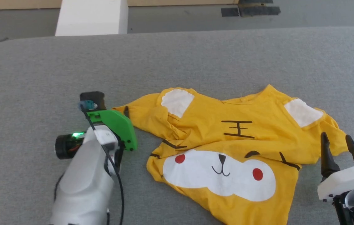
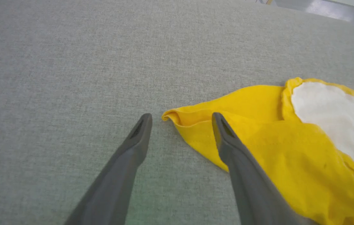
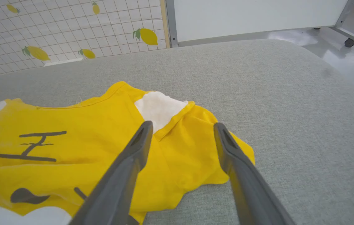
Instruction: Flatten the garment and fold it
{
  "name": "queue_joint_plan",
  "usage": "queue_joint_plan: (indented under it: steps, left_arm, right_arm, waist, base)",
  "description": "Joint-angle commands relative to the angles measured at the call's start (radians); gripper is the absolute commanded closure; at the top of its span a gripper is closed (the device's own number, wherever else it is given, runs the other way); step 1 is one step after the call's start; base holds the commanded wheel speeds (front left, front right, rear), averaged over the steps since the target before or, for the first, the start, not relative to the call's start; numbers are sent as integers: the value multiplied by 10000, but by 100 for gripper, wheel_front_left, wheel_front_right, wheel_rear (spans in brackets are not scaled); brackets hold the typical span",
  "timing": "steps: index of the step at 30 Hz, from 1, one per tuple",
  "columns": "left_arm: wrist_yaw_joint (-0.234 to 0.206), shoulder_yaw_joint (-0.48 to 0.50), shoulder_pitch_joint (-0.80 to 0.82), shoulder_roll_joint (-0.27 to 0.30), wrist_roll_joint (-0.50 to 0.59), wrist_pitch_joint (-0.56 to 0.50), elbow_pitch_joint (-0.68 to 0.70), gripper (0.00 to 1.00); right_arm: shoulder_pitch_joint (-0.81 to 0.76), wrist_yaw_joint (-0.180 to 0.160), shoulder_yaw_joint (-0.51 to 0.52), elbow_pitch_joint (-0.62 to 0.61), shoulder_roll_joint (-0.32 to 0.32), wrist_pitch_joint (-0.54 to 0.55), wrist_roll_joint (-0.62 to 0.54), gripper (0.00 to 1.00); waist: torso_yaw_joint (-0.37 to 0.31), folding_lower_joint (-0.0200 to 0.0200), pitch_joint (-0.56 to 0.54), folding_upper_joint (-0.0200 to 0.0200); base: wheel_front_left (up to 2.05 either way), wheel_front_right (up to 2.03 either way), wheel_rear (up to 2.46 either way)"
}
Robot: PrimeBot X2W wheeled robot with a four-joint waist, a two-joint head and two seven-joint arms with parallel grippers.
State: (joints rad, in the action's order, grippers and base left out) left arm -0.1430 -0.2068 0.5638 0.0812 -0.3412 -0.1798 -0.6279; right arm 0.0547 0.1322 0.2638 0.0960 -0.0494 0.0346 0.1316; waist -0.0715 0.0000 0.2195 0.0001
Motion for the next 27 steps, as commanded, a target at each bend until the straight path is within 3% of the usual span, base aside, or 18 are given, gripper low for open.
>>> queue_joint_plan:
  steps: [1, 4, 10, 11, 12, 13, 22, 27]
  left_arm:
    - [-79, 31, 293, 137, 9, -256, -199, 0]
    - [-57, 95, 520, 223, -154, -814, -577, 0]
    - [624, -86, 647, 163, -684, -2291, -970, 0]
    - [734, -144, 643, 169, -716, -2427, -954, 56]
    - [836, -178, 635, 170, -752, -2480, -916, 82]
    - [946, -218, 619, 179, -781, -2495, -861, 100]
    - [1089, 99, -100, 489, -970, -1109, 61, 100]
    - [1196, 127, -822, 714, -1059, -921, 705, 100]
  right_arm:
    - [-60, -15, -109, -124, -9, -63, 98, 0]
    - [2, -15, -280, -269, -9, -24, 179, 0]
    - [32, -15, -383, -438, -9, 71, 270, 0]
    - [27, -15, -394, -470, -9, 85, 268, 0]
    - [28, -15, -402, -491, -9, 100, 270, 0]
    - [36, -15, -410, -509, -9, 131, 264, 0]
    - [757, -15, -432, -603, -9, 375, -554, 0]
    - [1723, -15, -177, 26, -9, 1193, -1426, 0]
  waist:
    - [-220, 0, 213, -1]
    - [-356, 0, 349, -1]
    - [-432, 0, 512, -1]
    - [-431, 0, 523, -1]
    - [-428, 0, 526, -1]
    - [-418, 0, 524, -1]
    - [-173, 0, 379, -1]
    - [130, 0, 317, -1]
  base:
    - [0, 0, 0]
    - [0, 0, 0]
    - [0, 0, 0]
    - [0, 0, 0]
    - [0, 0, 0]
    - [0, 0, 0]
    - [0, 0, 0]
    - [0, 0, 0]
